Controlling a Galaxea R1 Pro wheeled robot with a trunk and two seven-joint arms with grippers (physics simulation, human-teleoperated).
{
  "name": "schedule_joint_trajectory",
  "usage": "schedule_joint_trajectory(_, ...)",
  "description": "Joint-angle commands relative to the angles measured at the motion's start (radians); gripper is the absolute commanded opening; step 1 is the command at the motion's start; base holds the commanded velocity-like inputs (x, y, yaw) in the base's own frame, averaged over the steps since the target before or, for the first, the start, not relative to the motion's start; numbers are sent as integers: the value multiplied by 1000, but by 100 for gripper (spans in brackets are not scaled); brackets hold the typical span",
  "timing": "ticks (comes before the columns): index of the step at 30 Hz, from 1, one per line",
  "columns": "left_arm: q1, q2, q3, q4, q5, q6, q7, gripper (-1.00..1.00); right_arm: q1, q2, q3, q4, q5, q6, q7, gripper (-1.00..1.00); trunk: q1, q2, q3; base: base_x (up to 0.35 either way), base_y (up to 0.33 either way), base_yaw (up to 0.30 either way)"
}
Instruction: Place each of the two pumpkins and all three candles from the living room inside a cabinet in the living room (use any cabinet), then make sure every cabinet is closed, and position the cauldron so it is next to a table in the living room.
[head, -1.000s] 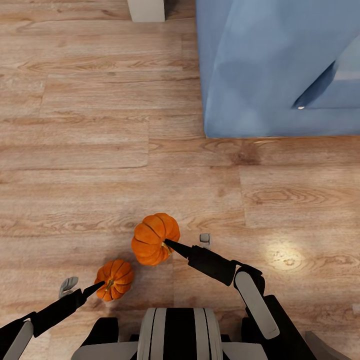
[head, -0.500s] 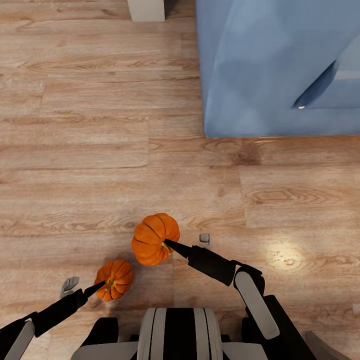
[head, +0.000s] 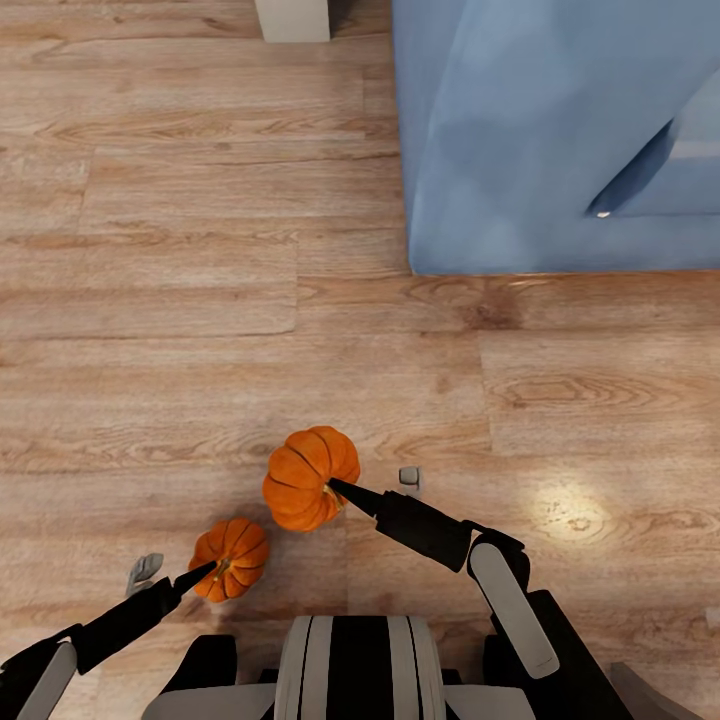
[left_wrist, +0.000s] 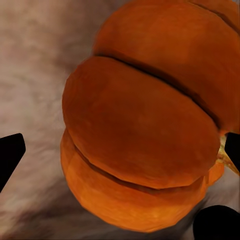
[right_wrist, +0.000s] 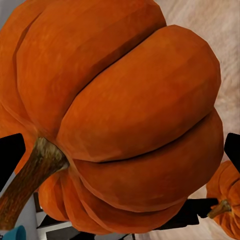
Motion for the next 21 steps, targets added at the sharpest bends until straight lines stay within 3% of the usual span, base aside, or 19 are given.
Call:
schedule_joint_trajectory(1,0,-2,0,2,-15,-9,56,100,0,0,0,0,-1,1,0,-100,1,0,0,0,0,0)
schedule_joint_trajectory(6,0,-4,0,2,-15,-23,55,100,0,0,0,0,-1,1,0,-100,1,0,0,0,0,0)
schedule_joint_trajectory(7,0,-4,0,2,-15,-30,55,-100,0,0,0,0,-1,1,0,-100,1,0,0,0,0,0)
schedule_joint_trajectory(21,0,-4,0,2,-14,-44,53,-100,0,1,0,0,-1,1,0,-100,1,0,0,0,0,0)
